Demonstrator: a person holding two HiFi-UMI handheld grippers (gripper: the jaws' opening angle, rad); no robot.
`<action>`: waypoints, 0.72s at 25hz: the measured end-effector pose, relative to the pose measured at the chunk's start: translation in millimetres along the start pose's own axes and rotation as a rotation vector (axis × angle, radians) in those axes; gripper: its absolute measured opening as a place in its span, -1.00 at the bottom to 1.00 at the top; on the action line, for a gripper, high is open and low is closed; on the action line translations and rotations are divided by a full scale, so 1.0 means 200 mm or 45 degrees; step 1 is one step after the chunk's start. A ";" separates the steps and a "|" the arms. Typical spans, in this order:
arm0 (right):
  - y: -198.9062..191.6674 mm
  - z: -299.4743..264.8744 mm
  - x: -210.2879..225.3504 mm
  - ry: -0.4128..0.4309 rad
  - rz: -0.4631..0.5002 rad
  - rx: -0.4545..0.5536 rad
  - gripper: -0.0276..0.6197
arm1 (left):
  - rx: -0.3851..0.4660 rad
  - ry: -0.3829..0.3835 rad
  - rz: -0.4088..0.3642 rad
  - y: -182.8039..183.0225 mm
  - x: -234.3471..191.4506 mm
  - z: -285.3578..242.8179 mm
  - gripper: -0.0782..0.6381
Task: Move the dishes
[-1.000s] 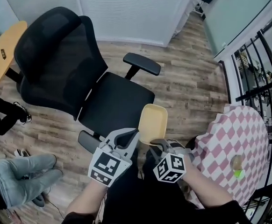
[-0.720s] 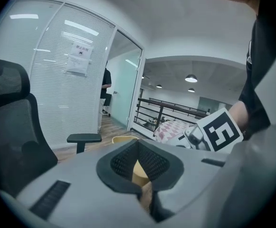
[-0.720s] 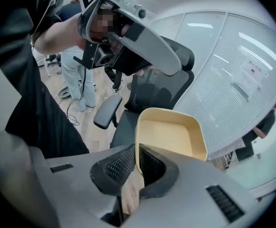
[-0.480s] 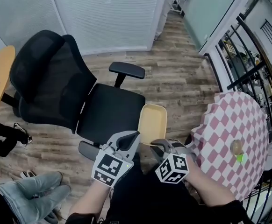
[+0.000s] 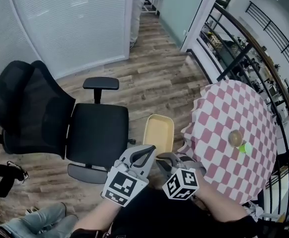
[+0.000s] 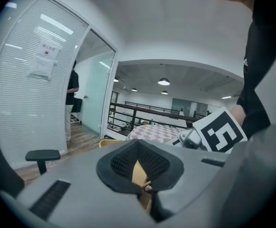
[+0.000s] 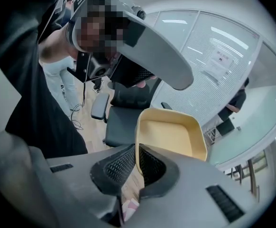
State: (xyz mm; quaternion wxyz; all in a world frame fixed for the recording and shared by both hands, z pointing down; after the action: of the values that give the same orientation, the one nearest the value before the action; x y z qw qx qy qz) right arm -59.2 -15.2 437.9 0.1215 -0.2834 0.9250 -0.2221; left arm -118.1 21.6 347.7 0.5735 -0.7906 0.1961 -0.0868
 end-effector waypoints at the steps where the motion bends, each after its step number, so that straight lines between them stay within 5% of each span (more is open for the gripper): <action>1: -0.05 0.05 -0.02 -0.026 -0.029 0.001 -0.81 | 0.001 -0.034 -0.025 0.02 0.07 -0.03 -0.77; 18: -1.14 0.83 -0.78 -0.379 -0.608 0.019 -0.81 | -0.020 -0.609 -0.285 0.07 1.66 -0.15 -0.77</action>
State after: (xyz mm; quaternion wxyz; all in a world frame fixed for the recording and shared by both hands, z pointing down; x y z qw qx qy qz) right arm 232.8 -150.8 418.3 0.2024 -0.5220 0.8023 -0.2070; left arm 170.4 -144.7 315.2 0.5843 -0.8098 -0.0329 0.0413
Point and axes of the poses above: the fingertips, and each gripper's own axes: z backward along the fingers, x to its right, y out of its top, the point moved 4 cm from there along z, backward along the fingers, and after that the axes turned 15 degrees about y, right-handed, at the moved point
